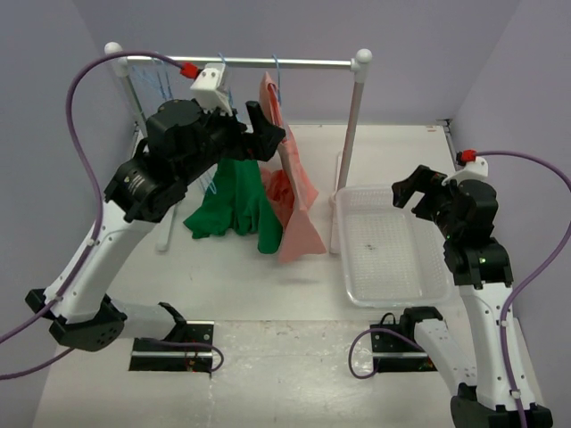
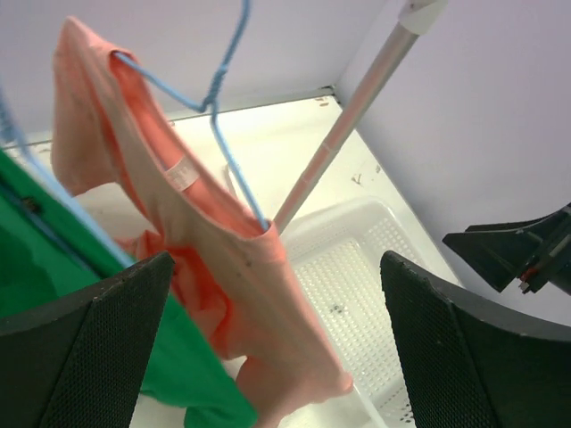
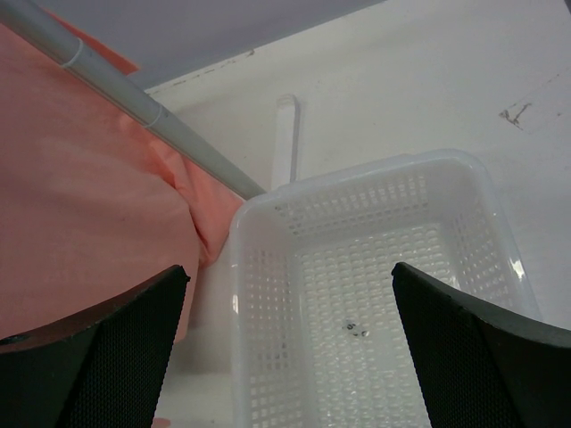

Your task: Remove the t-shirt from the hanger

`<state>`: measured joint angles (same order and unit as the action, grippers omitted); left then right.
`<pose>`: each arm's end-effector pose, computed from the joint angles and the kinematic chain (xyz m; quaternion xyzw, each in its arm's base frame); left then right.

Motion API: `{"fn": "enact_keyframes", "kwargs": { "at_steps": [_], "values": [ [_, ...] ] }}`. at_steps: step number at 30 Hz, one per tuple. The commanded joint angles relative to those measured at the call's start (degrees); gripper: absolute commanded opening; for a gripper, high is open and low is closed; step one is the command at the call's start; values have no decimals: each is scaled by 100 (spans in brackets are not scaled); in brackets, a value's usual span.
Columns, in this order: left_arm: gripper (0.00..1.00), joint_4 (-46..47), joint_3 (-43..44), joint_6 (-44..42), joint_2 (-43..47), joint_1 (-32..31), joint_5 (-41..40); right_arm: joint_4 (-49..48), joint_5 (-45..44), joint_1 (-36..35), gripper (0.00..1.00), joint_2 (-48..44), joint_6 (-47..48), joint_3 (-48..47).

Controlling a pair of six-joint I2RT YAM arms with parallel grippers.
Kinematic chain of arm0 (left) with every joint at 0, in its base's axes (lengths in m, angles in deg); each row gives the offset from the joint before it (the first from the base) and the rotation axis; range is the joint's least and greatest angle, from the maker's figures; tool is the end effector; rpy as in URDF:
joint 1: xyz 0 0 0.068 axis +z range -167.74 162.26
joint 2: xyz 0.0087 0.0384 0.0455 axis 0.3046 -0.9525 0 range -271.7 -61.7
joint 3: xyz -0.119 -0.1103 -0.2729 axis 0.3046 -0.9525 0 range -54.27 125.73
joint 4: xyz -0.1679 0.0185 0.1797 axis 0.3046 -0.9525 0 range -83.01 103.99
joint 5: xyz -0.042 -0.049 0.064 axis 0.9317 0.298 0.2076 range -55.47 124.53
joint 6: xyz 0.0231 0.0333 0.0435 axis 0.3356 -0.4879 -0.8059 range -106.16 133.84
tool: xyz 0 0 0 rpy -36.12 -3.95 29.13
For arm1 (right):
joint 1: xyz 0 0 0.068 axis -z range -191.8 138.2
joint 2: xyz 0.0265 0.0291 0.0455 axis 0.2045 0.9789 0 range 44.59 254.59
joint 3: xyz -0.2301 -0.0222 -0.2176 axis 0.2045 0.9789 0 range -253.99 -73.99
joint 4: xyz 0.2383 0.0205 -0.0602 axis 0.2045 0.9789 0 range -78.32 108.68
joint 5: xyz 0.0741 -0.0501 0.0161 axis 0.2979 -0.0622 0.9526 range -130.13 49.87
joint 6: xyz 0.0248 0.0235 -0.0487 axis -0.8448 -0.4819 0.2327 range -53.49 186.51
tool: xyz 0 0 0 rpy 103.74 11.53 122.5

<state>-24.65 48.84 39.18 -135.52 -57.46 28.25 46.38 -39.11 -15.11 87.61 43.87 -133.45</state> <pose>0.1721 -0.1368 0.5565 0.0602 0.7597 -0.3123 0.5672 0.1076 0.0070 0.4106 0.1309 0.7997 0.1385 0.5694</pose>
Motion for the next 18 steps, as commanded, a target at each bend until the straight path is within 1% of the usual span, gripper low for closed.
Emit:
{"fn": "enact_keyframes", "kwargs": {
  "at_steps": [1,3,5,6,9,10,13,18],
  "values": [
    [100,189,507,-258,-562,-307,-74,-183,30,24,99,-22,136,-66],
    [100,172,841,-276,-904,-395,-223,-174,-5,15,99,-40,154,-48],
    [100,146,1096,-267,-1177,-492,-627,-174,-14,23,99,-57,171,-39],
    [100,137,1158,-258,-1265,-501,-1020,-174,-31,15,99,-75,171,-22],
    [100,5,1387,-118,-1556,-528,-1716,-183,-84,23,99,-128,198,13],
    [100,-4,1431,-48,-1617,-519,-2058,-183,-93,24,99,-136,207,22],
    [100,127,1466,-47,-1837,-527,-2516,-174,-93,15,99,-172,224,14],
    [90,409,1650,-205,-2285,-527,-2579,-209,-93,15,99,-189,259,31]
  ]
}}
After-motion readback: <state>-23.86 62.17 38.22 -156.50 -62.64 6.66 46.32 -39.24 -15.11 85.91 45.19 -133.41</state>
